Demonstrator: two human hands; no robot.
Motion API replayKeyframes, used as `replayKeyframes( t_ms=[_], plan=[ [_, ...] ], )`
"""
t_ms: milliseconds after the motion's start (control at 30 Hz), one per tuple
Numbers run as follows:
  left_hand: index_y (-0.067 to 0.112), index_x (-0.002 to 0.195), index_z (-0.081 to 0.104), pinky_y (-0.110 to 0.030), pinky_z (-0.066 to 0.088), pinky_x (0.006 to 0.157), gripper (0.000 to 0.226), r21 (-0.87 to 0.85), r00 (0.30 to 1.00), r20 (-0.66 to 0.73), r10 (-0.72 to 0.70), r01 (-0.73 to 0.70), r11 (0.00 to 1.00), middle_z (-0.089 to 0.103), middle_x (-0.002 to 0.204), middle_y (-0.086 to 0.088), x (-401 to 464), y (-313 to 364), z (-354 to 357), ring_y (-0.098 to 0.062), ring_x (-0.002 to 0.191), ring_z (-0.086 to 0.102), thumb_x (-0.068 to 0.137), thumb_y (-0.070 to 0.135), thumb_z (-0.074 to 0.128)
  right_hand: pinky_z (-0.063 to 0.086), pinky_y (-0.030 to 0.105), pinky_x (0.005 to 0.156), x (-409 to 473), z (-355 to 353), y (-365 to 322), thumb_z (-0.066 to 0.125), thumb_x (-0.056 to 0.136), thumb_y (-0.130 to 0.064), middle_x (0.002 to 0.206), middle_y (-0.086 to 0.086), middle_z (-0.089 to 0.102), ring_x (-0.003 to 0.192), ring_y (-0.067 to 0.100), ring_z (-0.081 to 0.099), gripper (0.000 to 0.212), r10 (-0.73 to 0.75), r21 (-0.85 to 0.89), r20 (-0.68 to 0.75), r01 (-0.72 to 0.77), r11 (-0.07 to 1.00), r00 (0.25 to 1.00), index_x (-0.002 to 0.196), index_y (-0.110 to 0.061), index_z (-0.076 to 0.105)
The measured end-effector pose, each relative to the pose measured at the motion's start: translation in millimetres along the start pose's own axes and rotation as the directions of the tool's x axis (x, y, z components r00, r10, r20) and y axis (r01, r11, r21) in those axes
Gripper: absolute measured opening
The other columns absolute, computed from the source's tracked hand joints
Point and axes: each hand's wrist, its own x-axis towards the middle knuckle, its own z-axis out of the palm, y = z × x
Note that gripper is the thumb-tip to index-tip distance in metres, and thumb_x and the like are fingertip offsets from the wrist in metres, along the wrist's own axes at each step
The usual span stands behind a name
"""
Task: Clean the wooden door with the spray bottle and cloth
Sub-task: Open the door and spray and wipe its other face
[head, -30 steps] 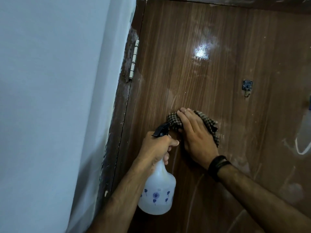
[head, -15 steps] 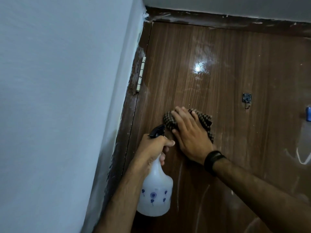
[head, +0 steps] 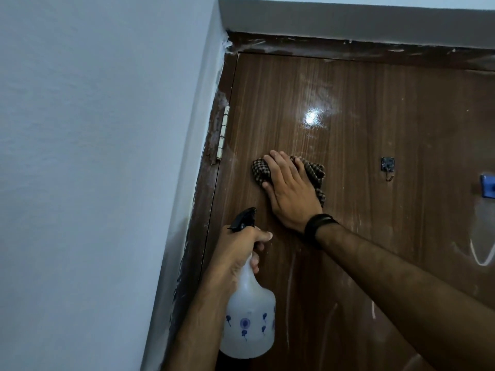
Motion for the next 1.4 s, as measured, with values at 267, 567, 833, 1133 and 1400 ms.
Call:
replayKeyframes(
  t_ms=[267,567,833,1133,1400],
  plan=[
    [0.008,0.081,0.067,-0.024,0.038,0.040,0.008,-0.069,0.989,-0.140,0.042,-0.052,0.996,0.060,0.067,-0.005,-3.2,-4.1,-15.5,-0.011,0.037,0.042,0.085,0.010,0.073,0.003,0.042,0.126,-50.9,14.6,-36.2,0.033,0.104,-0.033,0.164,0.011,0.024,0.154,0.025,0.014,0.058,-0.244,0.008,0.069,0.244,0.970,0.967,0.157,-0.009,0.027],
    [0.008,0.074,0.064,-0.023,0.039,0.041,0.013,-0.016,0.981,-0.185,0.063,-0.067,0.998,0.059,0.063,-0.005,-1.2,-7.1,-17.2,-0.012,0.036,0.042,0.084,0.008,0.073,0.014,0.045,0.124,-13.5,12.8,-35.3,0.033,0.105,-0.035,0.160,0.011,0.034,0.151,0.026,0.025,0.054,-0.198,0.003,0.020,0.198,0.980,0.980,0.153,-0.010,0.035],
    [0.013,0.073,0.061,-0.023,0.038,0.042,0.017,-0.064,0.966,-0.256,0.035,-0.053,0.997,0.060,0.062,0.001,9.7,-18.1,-25.2,-0.011,0.037,0.043,0.086,0.012,0.073,0.008,0.045,0.126,40.0,15.2,-40.1,0.029,0.106,-0.035,0.161,0.011,0.031,0.152,0.026,0.021,0.054,-0.025,0.025,-0.048,0.026,0.999,0.999,0.154,-0.010,0.030],
    [0.011,0.073,0.065,-0.024,0.039,0.041,0.014,-0.051,0.964,-0.255,0.068,-0.084,0.995,0.061,0.054,0.003,4.6,-19.3,-28.1,-0.012,0.037,0.044,0.084,0.011,0.074,0.005,0.041,0.125,-31.4,34.2,-70.9,0.028,0.106,-0.035,0.162,0.010,0.030,0.153,0.024,0.019,0.056,-0.325,0.010,0.048,0.325,0.946,0.944,0.155,-0.010,0.032],
    [0.014,0.081,0.062,-0.023,0.041,0.043,0.012,-0.013,0.980,-0.196,0.035,-0.038,0.999,0.057,0.061,-0.001,10.3,-25.9,-32.0,-0.012,0.040,0.044,0.087,0.017,0.071,0.004,0.045,0.125,69.9,21.8,-52.2,0.033,0.107,-0.032,0.161,0.014,0.029,0.152,0.029,0.019,0.053,0.089,0.079,-0.114,-0.080,0.994,0.990,0.154,-0.007,0.028]
  ],
)
